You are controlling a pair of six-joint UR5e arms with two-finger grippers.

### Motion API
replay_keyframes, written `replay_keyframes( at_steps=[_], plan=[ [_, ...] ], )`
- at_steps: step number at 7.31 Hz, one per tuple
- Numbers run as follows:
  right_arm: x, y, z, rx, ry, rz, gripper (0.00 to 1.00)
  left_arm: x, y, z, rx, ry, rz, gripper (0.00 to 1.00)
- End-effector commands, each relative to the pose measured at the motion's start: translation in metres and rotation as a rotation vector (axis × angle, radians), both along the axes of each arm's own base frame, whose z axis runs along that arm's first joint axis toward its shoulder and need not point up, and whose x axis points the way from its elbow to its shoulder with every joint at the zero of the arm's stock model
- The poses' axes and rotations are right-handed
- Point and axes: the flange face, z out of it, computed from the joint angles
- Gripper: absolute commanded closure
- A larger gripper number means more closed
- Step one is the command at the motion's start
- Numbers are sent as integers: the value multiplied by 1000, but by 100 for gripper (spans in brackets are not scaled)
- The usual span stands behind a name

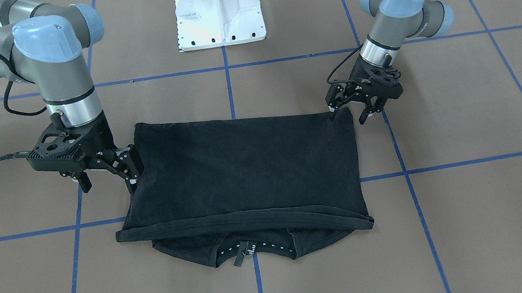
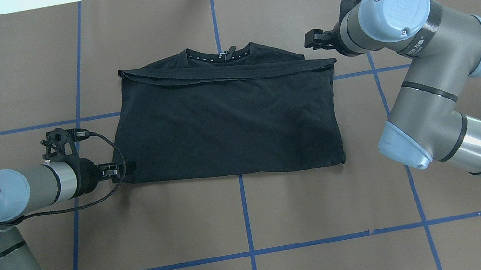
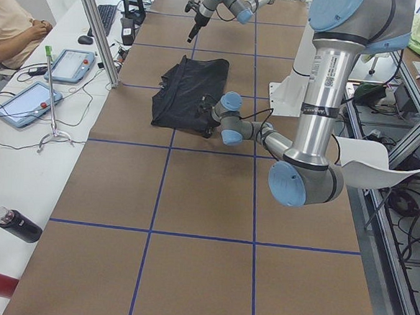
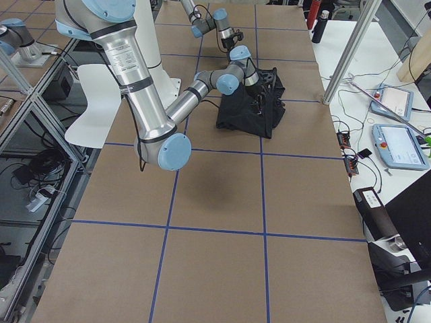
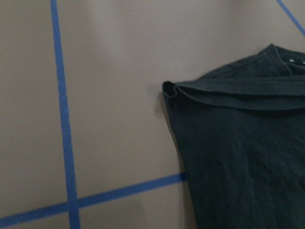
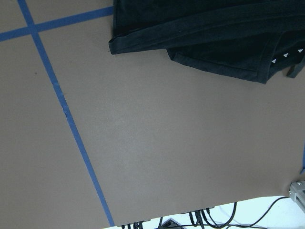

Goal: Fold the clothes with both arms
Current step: 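Release the hem and move the left gripper to the folded edge, then grasp the folded corner with the left gripper and drag it away from the robot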

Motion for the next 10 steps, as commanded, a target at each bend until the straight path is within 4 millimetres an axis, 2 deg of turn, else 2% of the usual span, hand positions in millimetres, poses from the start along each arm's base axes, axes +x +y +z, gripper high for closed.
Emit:
replay_keyframes(
  at_steps=[1,2,3,5,6,7,8,9,10],
  plan=[
    [0,0,0,0,2,1,0,8,10,-2,-28,16,4,93],
    [0,0,0,1,1,1,0,7,10,-2,-27,16,3,100],
    [-2,1,0,0,2,-2,0,1,13,3,-28,10,4,100],
    [-12,9,-1,-3,-6,-10,0,-41,27,13,7,-21,19,100],
    [-17,12,-3,-2,-9,-18,0,-54,12,23,119,-93,34,100],
    [-20,14,-5,-1,-12,-24,0,-80,-30,43,152,-161,-20,100],
    [-21,15,-5,-1,-12,-25,0,-89,-85,53,182,-218,-71,100],
    [-23,17,-7,1,-15,-30,0,-86,-153,52,204,-268,-115,100],
    [-25,18,-10,3,-19,-32,0,-90,-229,46,238,-338,-141,100]
  ],
)
